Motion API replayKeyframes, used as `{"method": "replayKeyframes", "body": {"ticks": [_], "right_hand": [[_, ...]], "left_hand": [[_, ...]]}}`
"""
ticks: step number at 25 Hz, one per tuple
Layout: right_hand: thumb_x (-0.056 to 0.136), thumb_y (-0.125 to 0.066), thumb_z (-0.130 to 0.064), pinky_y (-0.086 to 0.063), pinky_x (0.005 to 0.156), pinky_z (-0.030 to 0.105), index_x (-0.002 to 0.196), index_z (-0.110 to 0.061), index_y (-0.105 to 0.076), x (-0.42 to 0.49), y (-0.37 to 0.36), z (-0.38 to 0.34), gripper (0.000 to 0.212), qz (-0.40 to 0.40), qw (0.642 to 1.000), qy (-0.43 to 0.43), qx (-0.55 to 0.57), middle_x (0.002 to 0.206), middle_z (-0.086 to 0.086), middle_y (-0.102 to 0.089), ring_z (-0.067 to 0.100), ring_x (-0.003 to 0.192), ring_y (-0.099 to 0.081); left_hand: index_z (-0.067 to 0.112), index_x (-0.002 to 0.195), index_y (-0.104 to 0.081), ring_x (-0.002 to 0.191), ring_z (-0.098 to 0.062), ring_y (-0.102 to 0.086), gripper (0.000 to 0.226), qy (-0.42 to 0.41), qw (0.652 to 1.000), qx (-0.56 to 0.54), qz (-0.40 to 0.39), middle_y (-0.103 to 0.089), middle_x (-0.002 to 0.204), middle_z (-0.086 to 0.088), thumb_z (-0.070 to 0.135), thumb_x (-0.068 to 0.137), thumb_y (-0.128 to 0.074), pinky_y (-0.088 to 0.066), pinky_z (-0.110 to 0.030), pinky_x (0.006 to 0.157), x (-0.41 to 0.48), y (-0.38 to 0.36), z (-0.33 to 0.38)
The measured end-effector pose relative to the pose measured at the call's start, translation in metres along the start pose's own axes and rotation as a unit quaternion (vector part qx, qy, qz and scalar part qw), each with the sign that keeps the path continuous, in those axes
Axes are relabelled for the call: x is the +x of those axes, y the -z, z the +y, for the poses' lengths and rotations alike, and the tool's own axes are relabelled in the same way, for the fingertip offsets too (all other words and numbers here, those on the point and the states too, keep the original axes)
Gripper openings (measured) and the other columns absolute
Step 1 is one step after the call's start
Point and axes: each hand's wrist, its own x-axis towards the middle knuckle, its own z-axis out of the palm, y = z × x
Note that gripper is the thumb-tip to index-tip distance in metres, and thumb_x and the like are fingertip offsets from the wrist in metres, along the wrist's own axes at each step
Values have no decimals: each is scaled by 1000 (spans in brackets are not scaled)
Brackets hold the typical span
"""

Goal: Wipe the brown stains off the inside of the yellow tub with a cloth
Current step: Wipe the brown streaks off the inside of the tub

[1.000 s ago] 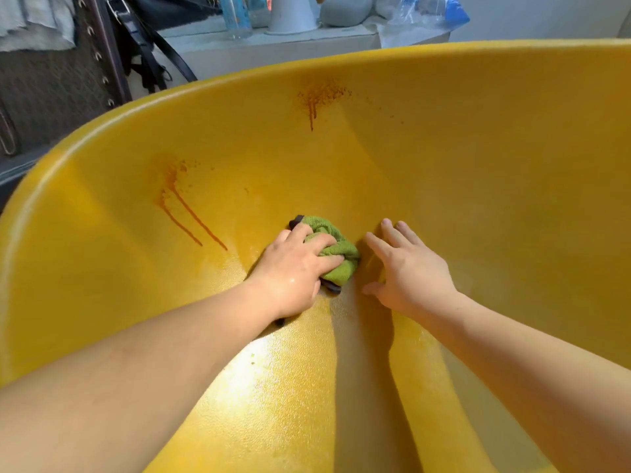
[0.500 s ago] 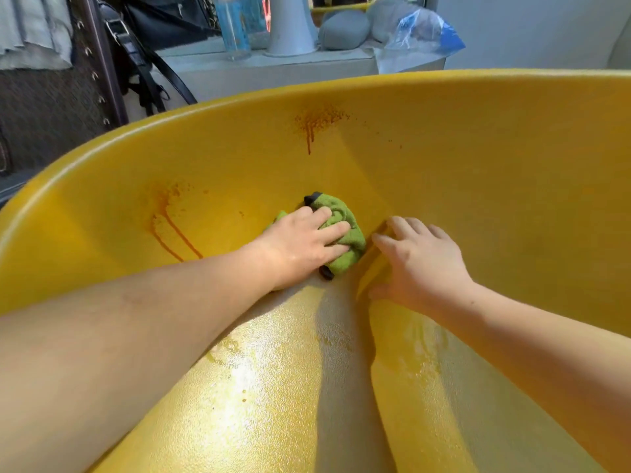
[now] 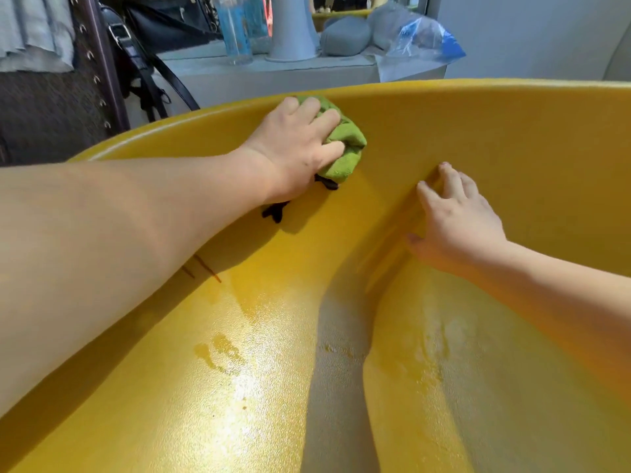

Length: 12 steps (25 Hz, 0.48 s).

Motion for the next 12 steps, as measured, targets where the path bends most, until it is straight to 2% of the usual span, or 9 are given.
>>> {"method": "replayKeyframes", "body": {"ticks": [2,4,7,9,10,12], "right_hand": [[89,-67,-50,-35,119,51,160,-25,-27,-2,-3,-20,86,9,998,53,32,174,10,-3,34,160,-6],[89,-67,-49,-40,116,50,162,-30,-22,-6,-11,-42,87,-30,992,93,76,175,3,0,28,161,-2],[88,-68,-48,-45,114,49,160,-31,-28,-12,-29,-53,84,-104,984,74,121,175,-11,4,15,162,4],[87,-68,-49,-46,114,47,154,-28,-39,-11,-37,-49,76,-105,986,69,110,174,-15,6,11,161,4],[87,-68,-49,-46,114,46,153,-28,-41,-11,-40,-48,74,-107,987,66,103,174,-16,6,10,161,4],[88,-66,-50,-48,112,47,156,-29,-39,-12,-42,-50,76,-115,988,65,84,174,-16,8,10,161,5]], "left_hand": [[22,123,-51,109,-37,-47,51,22,999,-22,-41,-46,128,-16,49,81,-61,-38,-44,79,-23,-4,1],[22,122,-49,106,-35,-46,54,17,995,-47,-82,-43,127,-14,54,80,-62,-39,-41,73,-36,-6,17],[24,125,-49,107,-31,-45,51,-61,987,-91,-121,-42,128,-10,51,83,-61,-41,-39,71,-38,-5,38],[25,125,-53,111,-34,-48,45,-111,989,-59,-82,-46,132,-10,44,85,-60,-44,-42,79,-35,-6,24],[26,127,-54,114,-36,-48,42,-92,994,-40,-47,-48,136,-12,40,87,-55,-42,-45,86,-33,-7,15],[26,137,-51,125,-40,-43,45,20,999,-43,-14,-42,149,-14,29,92,-44,-34,-49,99,-32,-12,9]]}}
